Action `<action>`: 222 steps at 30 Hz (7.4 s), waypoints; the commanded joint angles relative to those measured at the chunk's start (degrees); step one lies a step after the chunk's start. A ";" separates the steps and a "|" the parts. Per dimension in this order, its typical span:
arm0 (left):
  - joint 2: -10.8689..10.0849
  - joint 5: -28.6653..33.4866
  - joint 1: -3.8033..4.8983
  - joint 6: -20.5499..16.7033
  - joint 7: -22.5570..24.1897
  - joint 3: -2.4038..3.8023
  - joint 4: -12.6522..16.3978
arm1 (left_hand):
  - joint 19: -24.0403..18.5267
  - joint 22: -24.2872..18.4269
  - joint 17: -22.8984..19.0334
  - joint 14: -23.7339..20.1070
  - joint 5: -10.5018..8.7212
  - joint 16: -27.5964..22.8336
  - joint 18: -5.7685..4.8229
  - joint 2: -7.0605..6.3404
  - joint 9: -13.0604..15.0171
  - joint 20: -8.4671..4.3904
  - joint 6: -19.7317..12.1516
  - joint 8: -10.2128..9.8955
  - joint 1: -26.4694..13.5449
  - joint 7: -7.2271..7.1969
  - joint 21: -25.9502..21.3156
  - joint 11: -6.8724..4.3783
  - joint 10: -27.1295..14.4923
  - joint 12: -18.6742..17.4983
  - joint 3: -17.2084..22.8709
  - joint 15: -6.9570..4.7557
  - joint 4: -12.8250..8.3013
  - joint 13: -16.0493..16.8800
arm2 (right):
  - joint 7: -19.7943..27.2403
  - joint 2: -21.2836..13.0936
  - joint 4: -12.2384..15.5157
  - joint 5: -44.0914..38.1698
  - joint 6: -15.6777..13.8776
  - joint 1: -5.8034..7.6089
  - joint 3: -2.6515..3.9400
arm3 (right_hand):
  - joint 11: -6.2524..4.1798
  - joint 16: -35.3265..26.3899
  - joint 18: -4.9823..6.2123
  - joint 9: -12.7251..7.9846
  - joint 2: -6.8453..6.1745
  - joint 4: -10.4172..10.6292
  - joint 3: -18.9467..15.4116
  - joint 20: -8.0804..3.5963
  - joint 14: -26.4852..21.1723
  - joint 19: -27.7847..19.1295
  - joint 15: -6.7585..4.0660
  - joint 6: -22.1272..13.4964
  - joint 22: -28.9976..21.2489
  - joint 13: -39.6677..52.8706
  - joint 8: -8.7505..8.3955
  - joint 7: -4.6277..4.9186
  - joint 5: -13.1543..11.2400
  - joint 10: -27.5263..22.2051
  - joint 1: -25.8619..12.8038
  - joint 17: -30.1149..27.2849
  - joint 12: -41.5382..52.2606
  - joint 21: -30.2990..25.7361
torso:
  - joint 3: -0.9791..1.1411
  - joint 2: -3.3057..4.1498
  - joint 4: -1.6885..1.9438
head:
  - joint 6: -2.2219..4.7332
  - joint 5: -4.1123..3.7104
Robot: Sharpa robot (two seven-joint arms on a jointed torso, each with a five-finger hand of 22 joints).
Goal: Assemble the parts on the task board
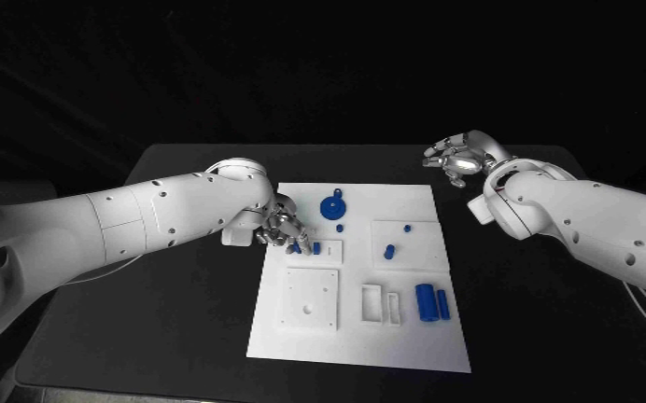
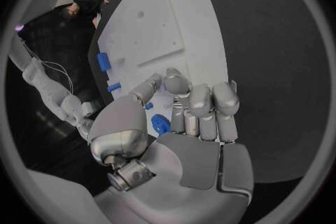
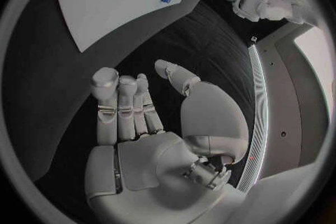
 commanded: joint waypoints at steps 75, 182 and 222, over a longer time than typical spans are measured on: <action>-3.00 -0.93 -0.28 -4.58 -1.21 -0.04 4.02 | -1.10 -0.72 -0.40 -0.31 2.28 -0.99 6.52 2.73 -1.28 -1.51 0.39 -5.39 -0.24 0.94 0.21 0.41 -1.19 -1.46 -0.71 -0.44 2.04 4.01 | 0.27 -0.18 0.11 -0.57 0.37 -0.12 0.03 | 0.10 0.50 9.62 0.01 0.17 -0.25 0.10 -0.48 -0.47 0.15 0.08 -0.59 0.16 -0.25 -0.59 0.44 0.38 -0.22 0.08 -0.23 0.44 -0.40 | -0.02 -0.05 0.00 | -0.13 -0.20; 6.81 -21.35 -4.35 -30.45 27.84 -1.17 -4.23 | -9.17 -1.62 -10.75 -9.03 2.37 -2.86 6.12 0.90 -32.53 4.00 -9.43 -13.37 28.53 8.10 -4.41 10.36 -13.67 -44.30 -2.28 8.56 -6.48 -24.01 | 0.39 -0.01 0.34 -1.22 0.31 -0.31 0.04 | 0.17 0.61 9.62 0.04 0.15 -0.16 0.04 -0.46 -0.50 0.21 0.15 -0.67 0.26 -0.40 -0.61 0.51 0.55 -0.26 -0.10 -0.37 0.57 -0.50 | 0.00 0.03 -0.02 | 1.11 -2.07; 4.83 -16.54 -5.32 -38.01 31.18 -2.00 -2.76 | -7.36 -1.68 -12.71 -5.44 6.13 -1.02 5.89 4.89 -34.10 2.37 -3.35 -9.69 28.43 6.13 -3.58 8.14 -5.51 -45.35 -2.18 6.35 -9.63 -24.15 | 0.46 -0.35 0.48 -1.26 0.14 -0.32 0.04 | 0.16 0.66 9.62 0.06 0.18 -0.19 0.05 -0.46 -0.50 0.24 0.14 -0.65 0.30 -0.45 -0.59 0.50 0.55 -0.26 -0.06 -0.41 0.62 -0.53 | -0.03 -0.04 -0.01 | 1.17 -2.35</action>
